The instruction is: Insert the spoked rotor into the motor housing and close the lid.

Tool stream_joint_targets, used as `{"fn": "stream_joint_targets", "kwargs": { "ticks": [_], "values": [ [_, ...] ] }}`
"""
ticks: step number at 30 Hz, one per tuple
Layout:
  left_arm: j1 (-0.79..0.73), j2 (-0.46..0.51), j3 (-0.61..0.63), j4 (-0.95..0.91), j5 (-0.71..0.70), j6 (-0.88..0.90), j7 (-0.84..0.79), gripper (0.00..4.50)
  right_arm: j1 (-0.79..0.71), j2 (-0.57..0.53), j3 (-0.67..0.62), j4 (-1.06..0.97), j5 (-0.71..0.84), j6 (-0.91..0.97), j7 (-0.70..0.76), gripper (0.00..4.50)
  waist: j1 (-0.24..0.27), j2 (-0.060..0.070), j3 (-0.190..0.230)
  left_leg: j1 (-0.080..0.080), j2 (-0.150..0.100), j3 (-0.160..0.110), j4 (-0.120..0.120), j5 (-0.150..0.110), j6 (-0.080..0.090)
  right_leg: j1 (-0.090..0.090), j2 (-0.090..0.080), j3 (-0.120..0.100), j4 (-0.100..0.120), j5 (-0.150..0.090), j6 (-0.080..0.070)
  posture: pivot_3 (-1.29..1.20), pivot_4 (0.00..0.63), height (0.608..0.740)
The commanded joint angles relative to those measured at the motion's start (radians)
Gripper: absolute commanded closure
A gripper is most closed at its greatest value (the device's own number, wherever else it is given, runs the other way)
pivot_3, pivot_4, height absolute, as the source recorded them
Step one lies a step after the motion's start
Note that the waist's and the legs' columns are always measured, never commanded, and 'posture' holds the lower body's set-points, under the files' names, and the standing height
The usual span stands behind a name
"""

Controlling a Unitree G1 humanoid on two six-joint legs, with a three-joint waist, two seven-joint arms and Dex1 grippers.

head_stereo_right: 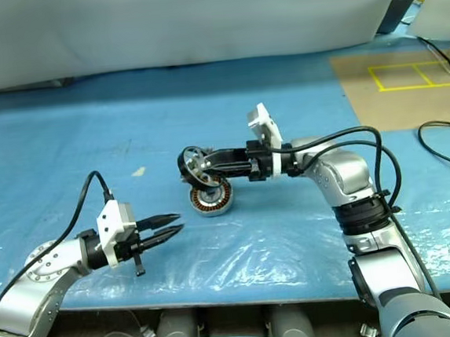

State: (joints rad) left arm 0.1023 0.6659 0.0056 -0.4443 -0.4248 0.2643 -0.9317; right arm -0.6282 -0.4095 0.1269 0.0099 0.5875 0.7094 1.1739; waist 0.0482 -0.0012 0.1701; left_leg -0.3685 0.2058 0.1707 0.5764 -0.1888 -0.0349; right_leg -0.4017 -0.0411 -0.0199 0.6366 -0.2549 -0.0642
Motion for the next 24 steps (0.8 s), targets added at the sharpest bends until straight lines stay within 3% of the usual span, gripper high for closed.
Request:
{"fn": "stream_joint_targets", "kwargs": {
  "ticks": [1,11,24],
  "values": [
    [-0.006,0.014,0.031,-0.032,-0.022,0.007,0.000,3.54,0.034,0.005,0.012,0.024,-0.010,-0.023,0.005,3.27,0.000,0.000,0.000,0.000,0.000,0.000,0.000,0.000,0.000,0.000,0.000,0.000,0.000,0.000,0.000,0.00,0.150,0.740],
    [-0.019,0.025,0.028,-0.035,-0.023,0.015,0.001,3.54,0.051,0.024,0.034,0.171,-0.125,-0.158,-0.022,3.27,-0.001,0.000,0.000,0.000,0.000,0.000,0.000,0.000,0.000,0.000,0.000,0.000,0.000,0.000,0.000,0.00,0.150,0.740],
    [-0.010,0.017,0.018,-0.040,-0.022,0.012,0.003,3.54,0.052,0.099,0.042,0.227,-0.140,-0.143,-0.051,3.27,-0.001,0.000,0.000,0.000,0.000,0.000,0.000,0.000,0.000,-0.001,0.000,0.000,0.000,0.000,0.000,0.00,0.150,0.740]
  ]
}}
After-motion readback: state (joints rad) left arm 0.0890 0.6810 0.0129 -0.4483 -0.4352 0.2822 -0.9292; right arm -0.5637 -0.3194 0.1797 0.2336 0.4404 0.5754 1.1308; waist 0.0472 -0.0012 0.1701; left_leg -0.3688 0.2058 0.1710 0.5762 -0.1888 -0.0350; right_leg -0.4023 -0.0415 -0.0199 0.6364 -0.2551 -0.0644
